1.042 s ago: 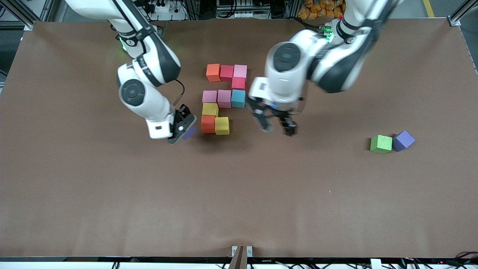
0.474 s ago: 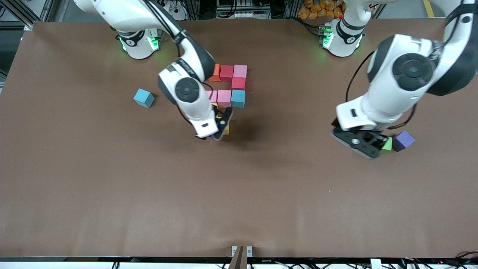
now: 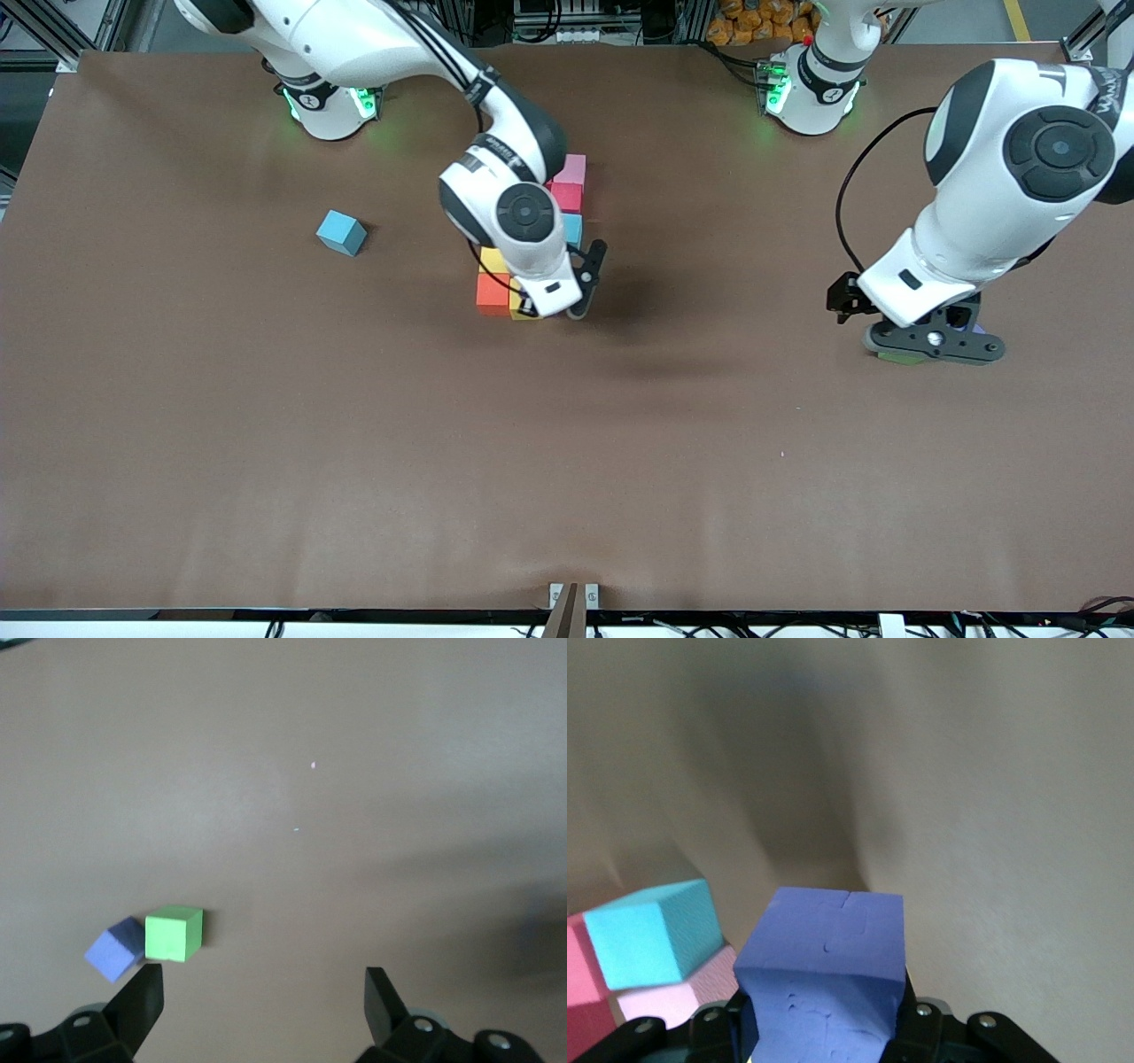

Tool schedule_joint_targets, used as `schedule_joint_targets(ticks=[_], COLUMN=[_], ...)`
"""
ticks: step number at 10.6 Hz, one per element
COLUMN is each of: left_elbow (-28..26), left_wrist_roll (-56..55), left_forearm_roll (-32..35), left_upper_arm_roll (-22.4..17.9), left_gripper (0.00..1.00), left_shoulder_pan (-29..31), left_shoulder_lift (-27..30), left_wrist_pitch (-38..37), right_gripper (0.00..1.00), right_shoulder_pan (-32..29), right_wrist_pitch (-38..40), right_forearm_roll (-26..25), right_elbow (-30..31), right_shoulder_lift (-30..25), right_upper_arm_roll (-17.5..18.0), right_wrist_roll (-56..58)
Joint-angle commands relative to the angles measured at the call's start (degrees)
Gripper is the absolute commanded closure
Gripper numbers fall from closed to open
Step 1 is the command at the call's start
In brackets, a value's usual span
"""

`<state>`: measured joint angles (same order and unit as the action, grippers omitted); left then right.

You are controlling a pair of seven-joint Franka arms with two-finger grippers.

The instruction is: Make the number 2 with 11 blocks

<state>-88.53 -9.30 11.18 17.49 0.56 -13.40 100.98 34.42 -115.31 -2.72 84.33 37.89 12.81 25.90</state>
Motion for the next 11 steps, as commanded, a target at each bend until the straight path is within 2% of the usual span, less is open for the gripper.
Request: schedule_joint_targets(ticks=[1, 3, 6, 11], left_elbow=[0.1, -0.1, -0.6, -2.3], left_wrist_roll=[-0.9, 3.2, 6.1, 9.7], left_forearm_roll=[0.5, 0.5, 0.3, -5.5], left_upper_arm_roll=[0.3, 0.3, 0.3, 0.7], left_gripper=[0.00, 0.00, 0.00, 0.00], left_shoulder_pan=[3.4, 6.1, 7.8, 13.3], left_shoulder_lift=[2.3, 2.9, 4.7, 7.9], left_wrist_pitch=[-1.8, -3.2, -4.0, -4.1], right_gripper=[0.89, 0.90, 0.90, 0.89], right_shoulder_pan=[3.9, 5.7, 6.2, 5.1], right_wrist_pitch=[2.7, 4.2, 4.2, 3.7], right_forearm_roll=[-3.2, -6.2, -12.1, -12.7], right_elbow=[-7.4, -10.5, -10.3, -8.7], right_shoulder_lift=[5.3, 7.4, 8.2, 8.1], right_upper_arm_roll=[-0.6, -0.6, -0.6, -0.5], right_wrist_roll=[-1.1, -0.4, 5.5, 7.1])
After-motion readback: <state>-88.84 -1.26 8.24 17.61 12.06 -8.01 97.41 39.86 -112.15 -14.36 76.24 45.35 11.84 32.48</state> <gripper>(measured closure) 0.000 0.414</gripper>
